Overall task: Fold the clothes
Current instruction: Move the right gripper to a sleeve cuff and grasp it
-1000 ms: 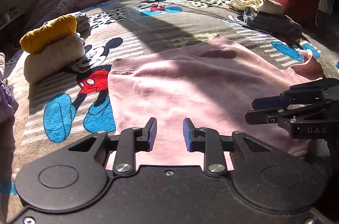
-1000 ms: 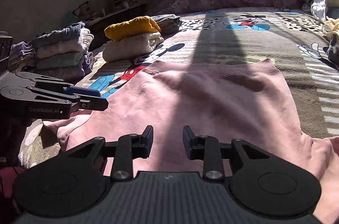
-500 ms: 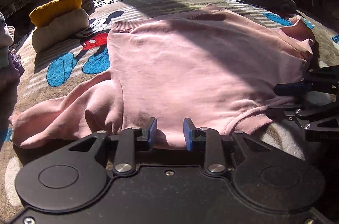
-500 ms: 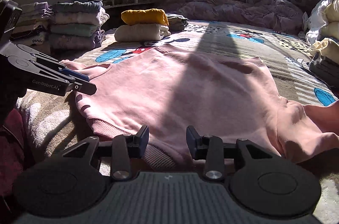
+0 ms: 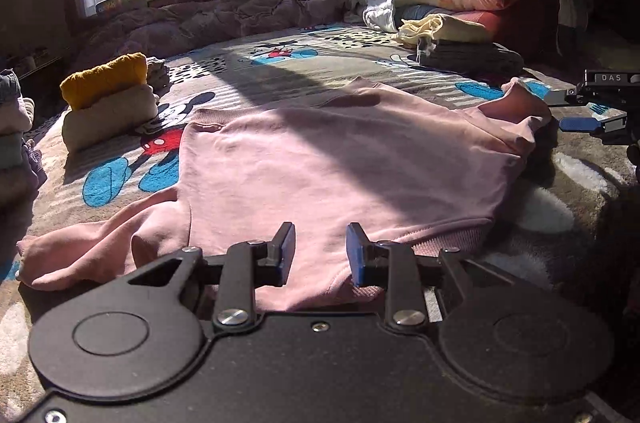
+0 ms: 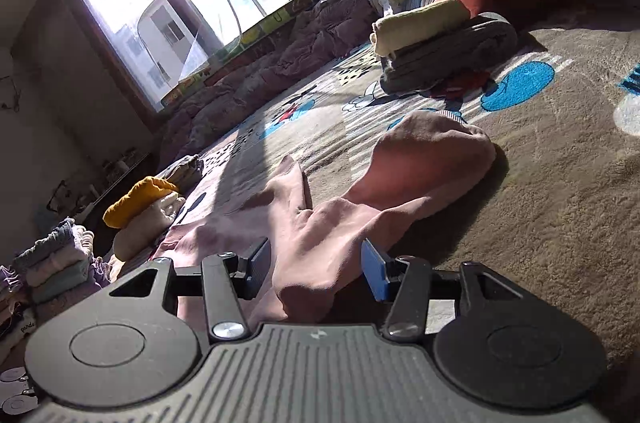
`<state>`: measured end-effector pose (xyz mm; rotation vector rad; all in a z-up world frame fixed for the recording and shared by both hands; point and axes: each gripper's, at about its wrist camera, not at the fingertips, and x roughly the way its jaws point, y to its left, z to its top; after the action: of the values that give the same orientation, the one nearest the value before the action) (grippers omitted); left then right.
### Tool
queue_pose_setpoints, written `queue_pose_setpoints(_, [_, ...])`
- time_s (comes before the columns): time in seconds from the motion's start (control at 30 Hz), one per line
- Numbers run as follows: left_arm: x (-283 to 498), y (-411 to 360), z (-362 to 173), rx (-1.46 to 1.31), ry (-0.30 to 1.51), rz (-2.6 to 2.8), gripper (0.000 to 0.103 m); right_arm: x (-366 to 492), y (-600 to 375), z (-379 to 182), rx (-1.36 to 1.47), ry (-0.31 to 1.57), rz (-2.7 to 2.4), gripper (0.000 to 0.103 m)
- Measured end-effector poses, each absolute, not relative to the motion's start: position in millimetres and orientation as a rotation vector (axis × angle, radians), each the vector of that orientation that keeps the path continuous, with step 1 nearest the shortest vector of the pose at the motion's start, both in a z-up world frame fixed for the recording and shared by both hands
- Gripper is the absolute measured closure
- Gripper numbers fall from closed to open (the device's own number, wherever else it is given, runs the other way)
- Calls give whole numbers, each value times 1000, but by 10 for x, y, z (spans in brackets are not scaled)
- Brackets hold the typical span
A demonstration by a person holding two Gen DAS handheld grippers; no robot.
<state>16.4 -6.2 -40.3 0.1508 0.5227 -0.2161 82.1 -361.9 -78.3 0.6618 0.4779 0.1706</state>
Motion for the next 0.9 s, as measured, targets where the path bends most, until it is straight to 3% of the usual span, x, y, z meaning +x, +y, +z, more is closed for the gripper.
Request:
queue_pose_setpoints(0.07, [152, -323, -391, 189, 489, -263, 75, 897, -3915, -879, 773, 463, 107, 47])
queue_pose_setpoints(0.2, [193, -881, -447, 292, 455, -345, 59, 1100, -4247, -1107, 922, 458, 38, 42])
queue_pose_setpoints(0.53, [435, -1936, -807, 633, 384, -397, 58, 1547, -4724, -1263, 1007, 424, 42, 43])
queue_pose_setpoints(0.7, [561, -1869, -936, 583, 435, -397, 58, 1912, -4775, -1248, 912, 511, 152, 42])
queue_pose_setpoints(0.77, [607, -1837, -974, 556, 455, -398, 58, 2031, -4757, -1241, 870, 539, 178, 44])
queue_pose_setpoints(0.83, [653, -1795, -997, 518, 475, -397, 58, 2112, -4705, -1230, 822, 568, 172, 53])
queue_pose_setpoints(0.9, [665, -1822, -1005, 494, 485, -394, 56, 2144, -4574, -1189, 745, 591, 192, 52])
